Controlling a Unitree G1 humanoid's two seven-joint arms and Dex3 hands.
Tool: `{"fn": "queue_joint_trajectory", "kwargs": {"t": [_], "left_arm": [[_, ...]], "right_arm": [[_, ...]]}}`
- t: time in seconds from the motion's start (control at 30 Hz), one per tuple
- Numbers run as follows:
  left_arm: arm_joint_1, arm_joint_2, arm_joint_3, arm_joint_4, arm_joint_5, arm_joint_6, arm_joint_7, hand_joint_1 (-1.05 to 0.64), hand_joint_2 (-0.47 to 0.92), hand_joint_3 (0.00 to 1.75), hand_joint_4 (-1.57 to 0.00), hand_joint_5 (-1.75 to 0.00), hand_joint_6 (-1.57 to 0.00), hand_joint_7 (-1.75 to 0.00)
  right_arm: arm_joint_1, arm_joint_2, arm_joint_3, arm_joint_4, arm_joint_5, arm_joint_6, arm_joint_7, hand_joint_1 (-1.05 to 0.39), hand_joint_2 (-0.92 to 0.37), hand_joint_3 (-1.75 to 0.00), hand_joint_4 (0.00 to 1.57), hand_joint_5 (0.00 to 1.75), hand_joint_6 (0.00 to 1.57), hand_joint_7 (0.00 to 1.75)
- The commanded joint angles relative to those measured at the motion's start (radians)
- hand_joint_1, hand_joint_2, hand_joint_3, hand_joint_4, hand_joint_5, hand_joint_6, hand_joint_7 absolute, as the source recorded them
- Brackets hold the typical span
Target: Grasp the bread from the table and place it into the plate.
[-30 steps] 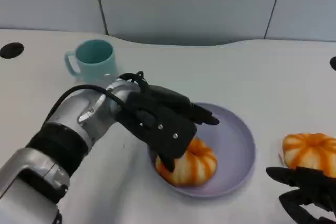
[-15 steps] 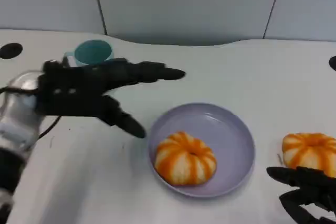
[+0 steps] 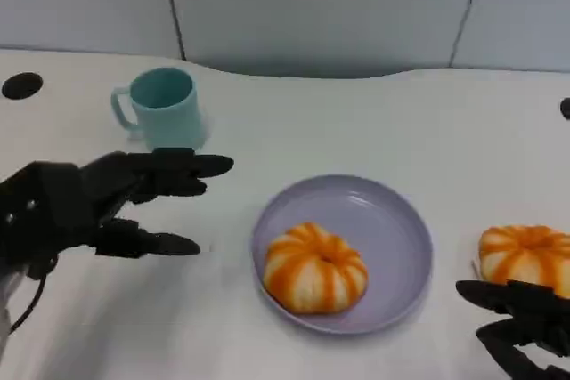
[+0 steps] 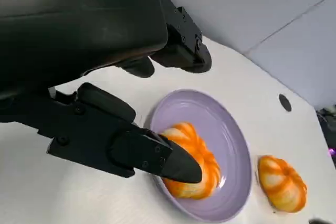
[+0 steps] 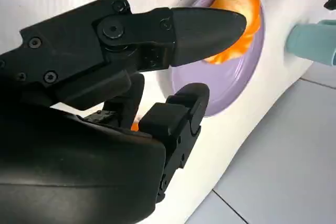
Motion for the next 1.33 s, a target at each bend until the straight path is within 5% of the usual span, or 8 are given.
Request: {"fn": "queue_joint_trajectory", "kwargs": {"t": [0.03,0.1,0.23,0.33,0.57,1.33], "left_arm": [[0.146,0.001,0.037,-0.005,-0.005,0.049,0.068,-0.55,0.92,0.04,-0.43,-1.28,-0.54,-0.89],[0.180,-0.001,0.047,-0.020,-0.020,0.075,0.070,-0.51,0.92,0.06,-0.48,-1.32,-0.53,-1.10],[0.254,-0.024,0.050,-0.140,-0.012,0.247,0.130,-0.46,0.92,0.10,-0.48,-1.71,-0.44,-1.57],[0.303,-0.036,0.048,-0.211,-0.013,0.334,0.164,-0.43,0.92,0.13,-0.56,-1.74,-0.40,-1.72],[0.345,-0.050,0.055,-0.268,-0.035,0.394,0.169,-0.40,0.92,0.15,-0.58,-1.75,-0.41,-1.75],[0.290,-0.106,0.000,-0.151,-0.035,0.232,0.145,-0.39,0.92,0.09,-0.55,-1.75,-0.38,-1.75]], "right_arm": [[0.004,-0.015,-0.019,0.007,0.012,0.000,0.007,-0.36,-0.92,-0.40,0.51,0.81,0.74,0.01],[0.003,-0.015,-0.024,0.012,0.017,-0.005,0.011,-0.36,-0.92,-0.40,0.50,0.81,0.74,0.01],[0.005,-0.015,-0.030,0.011,0.022,-0.005,0.014,-0.36,-0.92,-0.40,0.50,0.82,0.74,0.01],[0.010,-0.022,-0.037,0.007,0.026,-0.009,0.021,-0.35,-0.92,-0.40,0.49,0.82,0.74,0.01],[0.018,-0.031,-0.048,-0.001,0.031,0.001,0.028,-0.35,-0.92,-0.41,0.49,0.83,0.74,0.01],[-0.001,-0.066,-0.092,0.077,0.063,-0.042,0.056,-0.36,-0.92,-0.39,0.48,0.84,0.74,0.01]]}}
